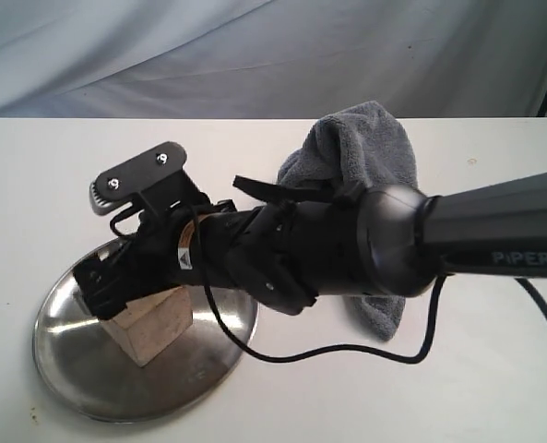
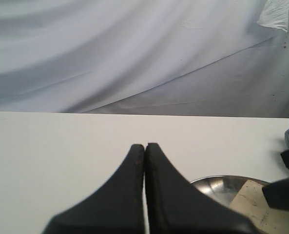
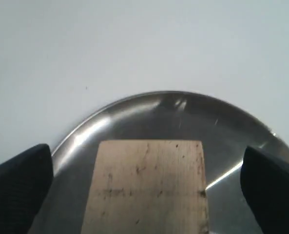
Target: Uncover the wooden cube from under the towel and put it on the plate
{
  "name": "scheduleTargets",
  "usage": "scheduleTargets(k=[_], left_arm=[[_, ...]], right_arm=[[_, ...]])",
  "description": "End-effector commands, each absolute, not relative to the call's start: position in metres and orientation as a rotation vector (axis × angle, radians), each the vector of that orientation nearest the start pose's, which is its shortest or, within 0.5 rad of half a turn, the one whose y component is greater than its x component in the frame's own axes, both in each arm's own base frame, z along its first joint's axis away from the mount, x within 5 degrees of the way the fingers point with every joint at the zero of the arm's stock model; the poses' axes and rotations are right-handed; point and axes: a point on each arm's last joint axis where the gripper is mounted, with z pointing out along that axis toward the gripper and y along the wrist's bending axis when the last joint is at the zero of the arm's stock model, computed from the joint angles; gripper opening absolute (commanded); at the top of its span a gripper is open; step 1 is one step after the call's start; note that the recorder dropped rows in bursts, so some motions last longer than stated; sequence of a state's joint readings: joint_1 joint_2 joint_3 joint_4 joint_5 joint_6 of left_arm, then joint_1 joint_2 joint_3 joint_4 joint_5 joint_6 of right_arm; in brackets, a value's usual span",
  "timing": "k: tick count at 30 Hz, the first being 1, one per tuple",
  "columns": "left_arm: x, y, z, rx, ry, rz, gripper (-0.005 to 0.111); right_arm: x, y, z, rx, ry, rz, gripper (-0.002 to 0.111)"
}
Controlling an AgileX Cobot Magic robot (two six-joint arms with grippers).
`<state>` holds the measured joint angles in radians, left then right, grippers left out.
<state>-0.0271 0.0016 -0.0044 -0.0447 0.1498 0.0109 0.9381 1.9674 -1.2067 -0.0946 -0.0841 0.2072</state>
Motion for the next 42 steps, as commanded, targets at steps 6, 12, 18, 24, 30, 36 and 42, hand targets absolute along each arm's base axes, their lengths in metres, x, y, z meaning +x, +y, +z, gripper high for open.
scheduleTargets(k=[6, 12, 18, 24, 30, 36, 42], left_arm=[[0.056, -0.002, 0.200, 0.000, 1.629, -0.052, 0.001], [0.056, -0.002, 0.200, -0.001, 1.629, -0.054, 0.001], [0.056, -0.002, 0.200, -0.001, 1.629, -0.054, 0.001], [0.056, -0.002, 0.200, 0.001, 1.629, -0.052, 0.001], [0.056, -0.002, 0.200, 0.001, 1.629, -0.052, 0.001], [0.056, -0.002, 0.200, -0.002, 1.629, -0.054, 0.001], [0.056, -0.002, 0.200, -0.002, 1.629, -0.054, 0.001]], right_arm=[[0.299, 0.307, 0.213, -0.690, 1.956, 0.590, 0.043], [0.323, 0.275, 0.225, -0.592, 1.968, 0.533, 0.000], [0.337, 0.246, 0.251, -0.526, 1.915, 0.491, 0.000], [0.357, 0.210, 0.260, -0.451, 1.901, 0.417, 0.000], [0.377, 0.164, 0.265, -0.368, 1.912, 0.311, 0.000], [0.380, 0.122, 0.288, -0.316, 1.878, 0.214, 0.000], [0.371, 0.090, 0.298, -0.227, 1.792, 0.195, 0.000]])
